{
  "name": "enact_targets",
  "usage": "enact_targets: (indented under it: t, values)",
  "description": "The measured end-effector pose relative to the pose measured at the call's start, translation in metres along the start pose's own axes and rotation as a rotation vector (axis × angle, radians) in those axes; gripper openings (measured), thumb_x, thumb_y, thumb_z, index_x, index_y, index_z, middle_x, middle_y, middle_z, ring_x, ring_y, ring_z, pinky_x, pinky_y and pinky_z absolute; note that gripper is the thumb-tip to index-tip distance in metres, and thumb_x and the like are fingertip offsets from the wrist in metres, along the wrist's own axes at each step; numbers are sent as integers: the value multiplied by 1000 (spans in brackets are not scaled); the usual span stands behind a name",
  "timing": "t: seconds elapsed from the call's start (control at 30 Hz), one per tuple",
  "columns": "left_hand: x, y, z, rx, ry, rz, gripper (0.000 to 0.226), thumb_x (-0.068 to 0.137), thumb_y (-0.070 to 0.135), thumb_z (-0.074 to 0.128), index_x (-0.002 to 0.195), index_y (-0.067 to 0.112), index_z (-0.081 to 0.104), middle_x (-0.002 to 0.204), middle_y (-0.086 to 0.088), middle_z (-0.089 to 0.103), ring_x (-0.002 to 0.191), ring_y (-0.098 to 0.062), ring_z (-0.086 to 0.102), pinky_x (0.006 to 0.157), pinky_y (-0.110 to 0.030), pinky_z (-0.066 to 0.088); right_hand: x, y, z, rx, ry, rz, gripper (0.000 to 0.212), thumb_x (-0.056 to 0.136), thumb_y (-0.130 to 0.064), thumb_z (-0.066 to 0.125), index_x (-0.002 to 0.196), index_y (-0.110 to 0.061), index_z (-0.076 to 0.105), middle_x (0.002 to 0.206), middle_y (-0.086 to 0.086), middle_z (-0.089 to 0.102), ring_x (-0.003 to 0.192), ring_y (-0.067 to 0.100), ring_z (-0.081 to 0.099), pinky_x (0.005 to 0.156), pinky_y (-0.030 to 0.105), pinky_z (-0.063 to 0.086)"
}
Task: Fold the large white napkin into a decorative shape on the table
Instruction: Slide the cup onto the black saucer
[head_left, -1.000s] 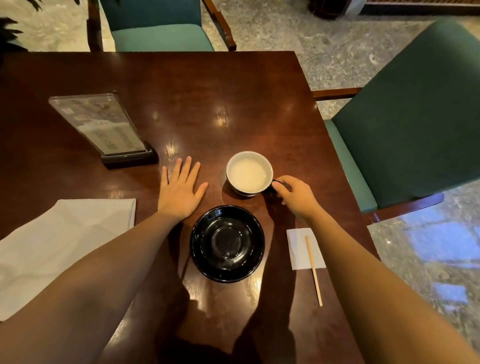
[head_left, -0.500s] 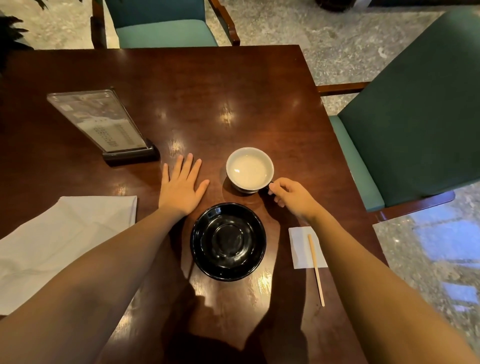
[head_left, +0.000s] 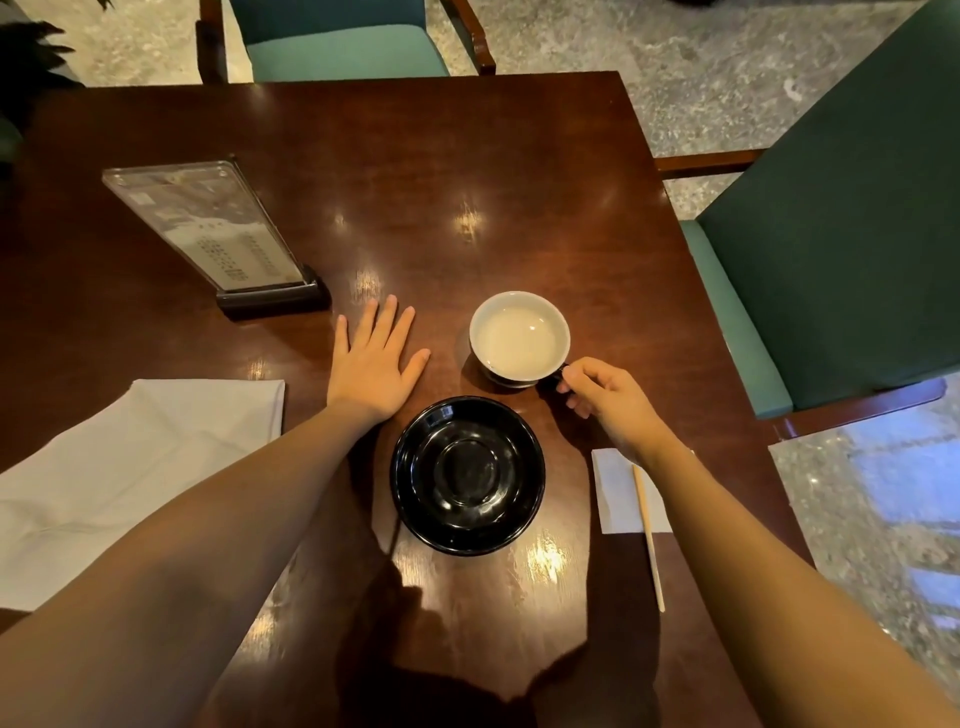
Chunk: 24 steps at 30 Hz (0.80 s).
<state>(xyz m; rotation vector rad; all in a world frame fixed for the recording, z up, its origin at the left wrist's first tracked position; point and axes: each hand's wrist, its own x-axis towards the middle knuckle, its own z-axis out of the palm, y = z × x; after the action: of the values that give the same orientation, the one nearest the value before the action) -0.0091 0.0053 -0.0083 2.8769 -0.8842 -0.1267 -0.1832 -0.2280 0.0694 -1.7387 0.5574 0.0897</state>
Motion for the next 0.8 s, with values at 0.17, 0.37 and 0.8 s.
enact_targets:
  t: [0.17, 0.37, 0.8]
  values:
    - [0, 1, 0, 9, -1, -3, 64, 92, 58, 15, 148, 28, 10, 159, 0, 6, 146, -19, -2, 116, -50, -3, -10, -8, -1, 36, -1, -66, 25, 97, -21, 45, 80, -9, 59, 70, -5, 56, 60, 0, 47, 60, 14, 42]
    - [0, 1, -3, 9, -16, -2, 64, 92, 58, 13, 148, 28, 8, 159, 0, 4, 146, -20, -4, 117, -50, -3, -24, -18, 1, 59, -95, -85, 28, 96, -23, 46, 85, -1, 58, 66, -1, 51, 61, 10, 43, 59, 20, 37]
    - [2, -3, 3, 7, 10, 1, 69, 89, 63, 4, 148, 29, 9, 159, 1, 7, 146, -20, -1, 115, -50, -4, -63, 5, 21, 49, -304, -44, 20, 95, -15, 48, 81, -9, 61, 77, 5, 54, 69, 17, 46, 65, 22, 40]
